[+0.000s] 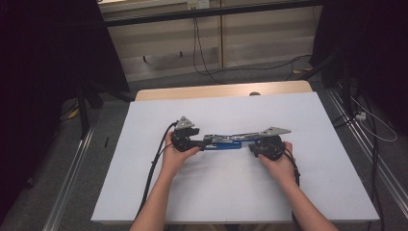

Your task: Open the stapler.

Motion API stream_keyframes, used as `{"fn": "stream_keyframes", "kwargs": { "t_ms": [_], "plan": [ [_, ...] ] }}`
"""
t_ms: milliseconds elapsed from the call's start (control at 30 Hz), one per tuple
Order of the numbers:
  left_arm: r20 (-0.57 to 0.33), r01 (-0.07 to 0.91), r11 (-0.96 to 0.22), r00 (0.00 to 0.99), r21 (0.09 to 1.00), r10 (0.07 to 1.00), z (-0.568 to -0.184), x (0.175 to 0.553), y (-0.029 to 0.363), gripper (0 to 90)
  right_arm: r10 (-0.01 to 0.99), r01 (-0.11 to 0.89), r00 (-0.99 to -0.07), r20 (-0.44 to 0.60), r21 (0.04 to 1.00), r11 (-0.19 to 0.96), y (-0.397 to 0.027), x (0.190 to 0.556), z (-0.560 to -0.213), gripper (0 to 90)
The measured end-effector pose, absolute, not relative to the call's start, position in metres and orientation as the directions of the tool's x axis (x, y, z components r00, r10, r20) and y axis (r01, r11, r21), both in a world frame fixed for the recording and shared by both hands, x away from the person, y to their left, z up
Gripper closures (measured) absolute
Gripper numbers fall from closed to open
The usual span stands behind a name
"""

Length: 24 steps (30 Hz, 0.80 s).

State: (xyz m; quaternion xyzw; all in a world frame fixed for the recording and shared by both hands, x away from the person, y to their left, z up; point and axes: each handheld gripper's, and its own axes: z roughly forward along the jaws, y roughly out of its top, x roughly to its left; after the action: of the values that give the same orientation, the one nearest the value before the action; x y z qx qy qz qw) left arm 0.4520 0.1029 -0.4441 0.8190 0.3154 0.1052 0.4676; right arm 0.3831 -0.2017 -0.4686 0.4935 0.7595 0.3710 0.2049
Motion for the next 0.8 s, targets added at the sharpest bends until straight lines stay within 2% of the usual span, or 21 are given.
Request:
{"fn": "stream_keyframes", "kwargs": {
  "t_ms": [567, 800],
  "plan": [
    [-0.118, 0.419, -0.366, 0.775, 0.831, 0.621, -0.442, 0.452, 0.105, 26.6, 0.886, 0.597, -0.46, 0.063, 0.76, 0.256, -0.205, 0.369, -0.467, 68.1],
    [-0.118, 0.423, -0.37, 0.774, 0.827, 0.622, -0.442, 0.451, 0.105, 23.3, 0.871, 0.61, -0.48, 0.104, 0.753, 0.247, -0.211, 0.353, -0.467, 69.2]
  ]
}}
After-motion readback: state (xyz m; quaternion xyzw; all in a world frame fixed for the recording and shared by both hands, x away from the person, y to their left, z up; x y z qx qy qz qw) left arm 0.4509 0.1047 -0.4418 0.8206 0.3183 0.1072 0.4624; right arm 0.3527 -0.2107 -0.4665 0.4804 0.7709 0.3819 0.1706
